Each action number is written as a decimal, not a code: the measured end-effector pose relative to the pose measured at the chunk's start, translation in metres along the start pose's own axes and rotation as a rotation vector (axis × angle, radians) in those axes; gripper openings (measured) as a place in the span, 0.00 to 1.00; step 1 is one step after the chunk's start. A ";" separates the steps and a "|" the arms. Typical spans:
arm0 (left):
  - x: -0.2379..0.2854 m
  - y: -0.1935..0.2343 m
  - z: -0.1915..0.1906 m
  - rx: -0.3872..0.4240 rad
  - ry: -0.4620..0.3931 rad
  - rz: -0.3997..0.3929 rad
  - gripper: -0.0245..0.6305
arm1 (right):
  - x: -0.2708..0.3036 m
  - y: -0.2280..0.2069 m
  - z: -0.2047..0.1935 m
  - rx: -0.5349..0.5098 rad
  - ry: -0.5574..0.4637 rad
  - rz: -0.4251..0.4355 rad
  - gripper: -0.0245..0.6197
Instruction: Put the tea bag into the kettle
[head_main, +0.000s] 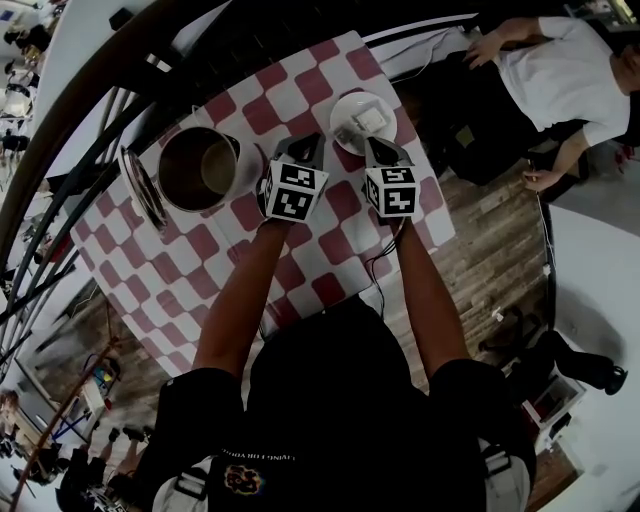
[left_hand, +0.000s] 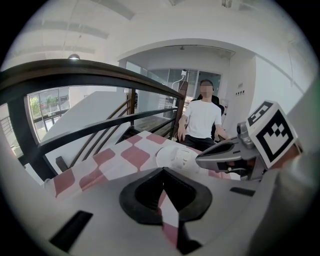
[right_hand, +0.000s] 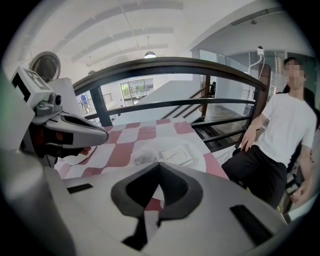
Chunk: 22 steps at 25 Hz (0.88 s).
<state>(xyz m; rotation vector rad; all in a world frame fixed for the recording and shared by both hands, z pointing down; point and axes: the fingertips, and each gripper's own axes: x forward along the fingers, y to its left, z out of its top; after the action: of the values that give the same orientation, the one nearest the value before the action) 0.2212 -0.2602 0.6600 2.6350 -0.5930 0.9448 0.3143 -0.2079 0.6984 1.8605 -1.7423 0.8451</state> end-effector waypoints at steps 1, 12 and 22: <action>-0.001 0.000 0.000 0.001 0.000 0.001 0.04 | 0.000 0.000 0.001 -0.002 -0.005 -0.001 0.06; -0.014 -0.005 0.009 0.017 -0.017 0.008 0.04 | -0.015 0.000 0.016 -0.014 -0.051 -0.012 0.06; -0.037 -0.008 0.020 0.038 -0.046 0.035 0.04 | -0.035 0.007 0.025 -0.029 -0.082 -0.009 0.06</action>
<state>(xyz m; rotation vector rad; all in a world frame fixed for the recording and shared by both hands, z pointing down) 0.2099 -0.2508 0.6202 2.6946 -0.6406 0.9157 0.3097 -0.2014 0.6553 1.9071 -1.7846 0.7464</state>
